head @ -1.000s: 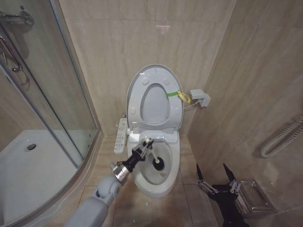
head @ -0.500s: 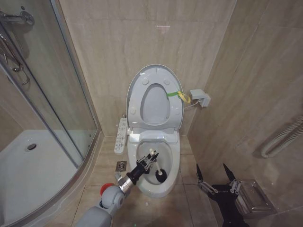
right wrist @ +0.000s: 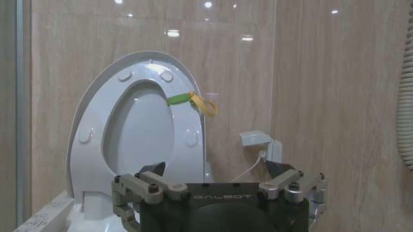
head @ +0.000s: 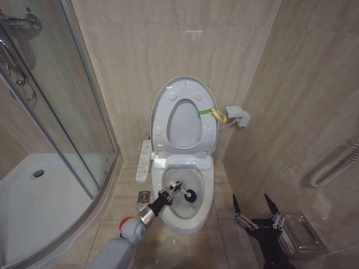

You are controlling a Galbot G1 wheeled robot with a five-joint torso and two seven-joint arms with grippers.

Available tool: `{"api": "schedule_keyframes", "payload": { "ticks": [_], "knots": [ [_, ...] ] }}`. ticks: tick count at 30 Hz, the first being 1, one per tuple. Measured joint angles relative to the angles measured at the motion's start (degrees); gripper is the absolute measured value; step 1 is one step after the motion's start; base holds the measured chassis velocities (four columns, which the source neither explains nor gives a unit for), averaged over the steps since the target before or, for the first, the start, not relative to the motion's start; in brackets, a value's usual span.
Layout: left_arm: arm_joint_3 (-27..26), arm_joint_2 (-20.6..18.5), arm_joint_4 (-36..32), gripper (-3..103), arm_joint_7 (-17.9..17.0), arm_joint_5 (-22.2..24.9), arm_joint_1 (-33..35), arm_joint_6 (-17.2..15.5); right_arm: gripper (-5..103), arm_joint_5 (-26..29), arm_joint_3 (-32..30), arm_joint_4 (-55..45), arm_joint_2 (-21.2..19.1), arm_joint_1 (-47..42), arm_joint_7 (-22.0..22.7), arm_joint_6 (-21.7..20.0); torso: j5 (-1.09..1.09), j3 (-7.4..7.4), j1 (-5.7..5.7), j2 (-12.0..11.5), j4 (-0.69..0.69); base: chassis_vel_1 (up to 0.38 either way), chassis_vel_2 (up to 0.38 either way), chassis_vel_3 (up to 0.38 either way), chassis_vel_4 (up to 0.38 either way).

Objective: Open the toilet lid, clean the toilet bowl with a toilet brush, close the toilet lid, and flush.

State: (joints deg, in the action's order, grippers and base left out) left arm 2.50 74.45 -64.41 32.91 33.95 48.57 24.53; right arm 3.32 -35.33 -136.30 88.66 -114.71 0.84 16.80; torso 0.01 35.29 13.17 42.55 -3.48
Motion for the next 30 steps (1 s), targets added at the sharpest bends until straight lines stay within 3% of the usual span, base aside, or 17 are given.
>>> {"api": "schedule_keyframes", "payload": {
  "ticks": [6,9,13,20,22,26,29,30],
  "knots": [
    [2.1,-1.8,-9.2,20,-1.7,2.1,0.4,-3.1,100,0.0,0.0,0.0,0.0,0.0,0.0,0.0,-0.01,0.0,0.0,0.0,-0.02,0.0,0.0,0.0,0.0],
    [2.9,-3.3,-16.5,20,-3.3,5.5,1.0,-5.9,100,0.0,0.0,0.0,0.0,0.0,0.0,0.0,-0.01,0.0,0.0,0.0,-0.02,0.0,0.0,0.0,0.0],
    [2.8,-3.2,-16.5,20,-3.3,6.2,1.2,-6.3,100,0.0,0.0,0.0,0.0,0.0,0.0,0.0,-0.01,0.0,0.0,0.0,-0.02,0.0,0.0,0.0,0.0],
    [0.8,-0.3,-1.2,20,0.7,3.0,0.9,-1.1,100,0.0,0.0,0.0,0.0,0.0,0.0,0.0,0.0,0.0,0.0,0.0,0.02,0.0,0.0,0.0,0.0],
    [0.6,-0.1,-0.6,20,1.0,2.8,0.7,-0.8,100,0.0,0.0,0.0,0.0,0.0,0.0,0.0,-0.02,0.01,0.02,0.0,0.05,0.0,0.0,0.0,0.0],
    [1.0,-0.4,-3.1,20,0.7,3.3,0.3,-1.6,100,0.0,0.0,0.0,0.0,0.0,0.0,0.0,-0.01,0.0,0.01,0.0,0.02,0.0,0.0,0.0,0.0],
    [2.4,-1.0,-8.8,20,-0.7,5.0,-1.0,-3.6,100,0.0,0.0,0.0,0.0,0.0,0.0,0.0,-0.01,0.0,0.01,0.0,-0.02,0.0,0.0,0.0,0.0],
    [3.9,-1.6,-14.5,20,-2.3,7.2,-1.6,-5.8,100,0.0,0.0,0.0,0.0,0.0,0.0,0.0,0.0,0.0,0.01,0.0,-0.02,0.0,0.0,0.0,0.0]
  ]
}}
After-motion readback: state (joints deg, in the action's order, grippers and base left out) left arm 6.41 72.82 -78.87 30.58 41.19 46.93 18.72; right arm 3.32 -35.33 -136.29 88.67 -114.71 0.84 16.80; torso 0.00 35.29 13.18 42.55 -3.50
